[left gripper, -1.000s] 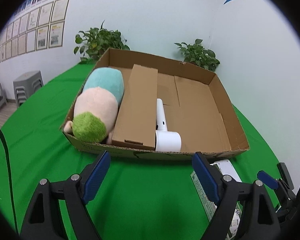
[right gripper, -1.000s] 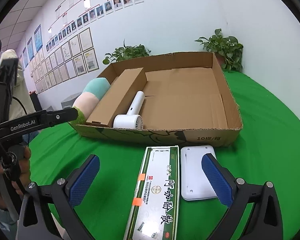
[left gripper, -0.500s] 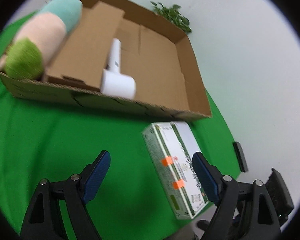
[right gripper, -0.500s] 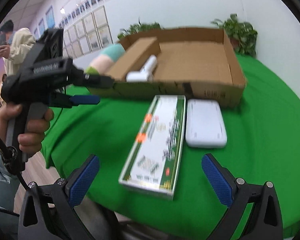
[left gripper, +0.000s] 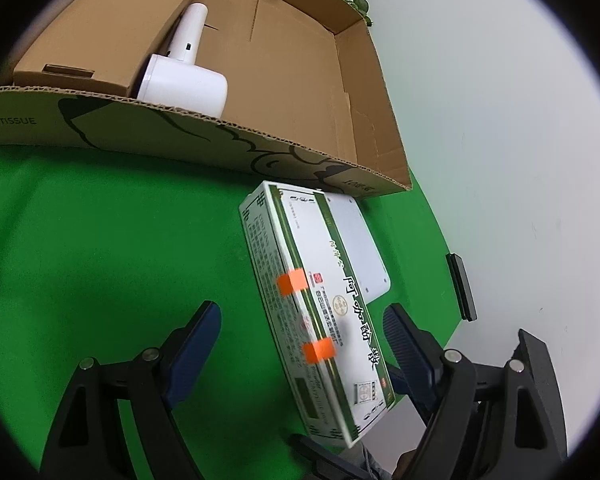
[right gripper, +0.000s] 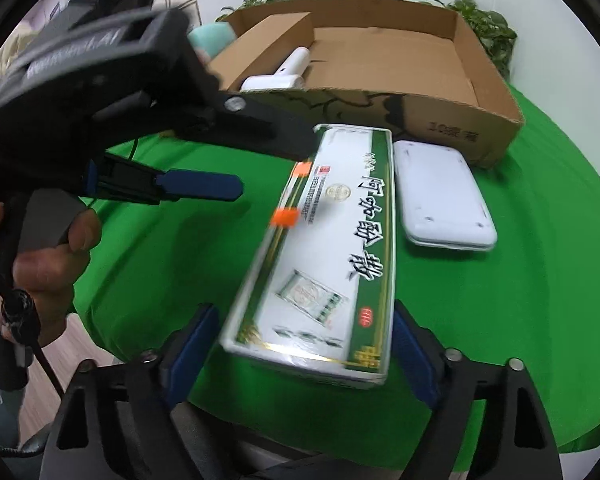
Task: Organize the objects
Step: 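Move the right gripper to the white-green medicine box and close on it, then lift the medicine box with the right gripper and carry it over the tray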
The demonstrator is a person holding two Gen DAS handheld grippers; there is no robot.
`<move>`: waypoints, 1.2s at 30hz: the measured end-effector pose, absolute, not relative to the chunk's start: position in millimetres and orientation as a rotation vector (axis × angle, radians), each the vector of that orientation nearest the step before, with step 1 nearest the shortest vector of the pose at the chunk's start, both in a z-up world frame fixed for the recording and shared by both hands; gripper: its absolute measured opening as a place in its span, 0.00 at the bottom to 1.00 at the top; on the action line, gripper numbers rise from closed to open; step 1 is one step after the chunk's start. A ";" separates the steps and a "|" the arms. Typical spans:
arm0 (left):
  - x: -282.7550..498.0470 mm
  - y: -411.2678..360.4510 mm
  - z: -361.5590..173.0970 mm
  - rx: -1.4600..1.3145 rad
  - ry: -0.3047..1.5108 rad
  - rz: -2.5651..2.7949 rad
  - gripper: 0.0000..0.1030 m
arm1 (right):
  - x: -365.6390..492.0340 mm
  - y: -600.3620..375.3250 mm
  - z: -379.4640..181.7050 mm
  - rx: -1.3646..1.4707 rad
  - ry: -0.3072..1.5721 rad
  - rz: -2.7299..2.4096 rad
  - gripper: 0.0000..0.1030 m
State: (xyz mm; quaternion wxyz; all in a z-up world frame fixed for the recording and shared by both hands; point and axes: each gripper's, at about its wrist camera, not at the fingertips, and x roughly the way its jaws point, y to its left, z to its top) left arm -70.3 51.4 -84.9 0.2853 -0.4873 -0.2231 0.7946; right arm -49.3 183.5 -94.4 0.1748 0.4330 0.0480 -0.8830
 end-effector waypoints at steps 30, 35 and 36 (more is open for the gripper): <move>-54.0 43.5 -60.7 -1.207 -0.559 2.108 0.41 | -57.0 175.5 -68.5 1.046 -0.084 -2.425 0.61; -62.5 48.7 -27.2 -1.120 -0.488 2.167 0.41 | -70.5 180.1 -44.7 0.957 -0.091 -2.461 0.61; -64.8 49.9 -20.9 -1.105 -0.475 2.178 0.41 | -75.0 181.6 -38.5 0.939 -0.100 -2.466 0.61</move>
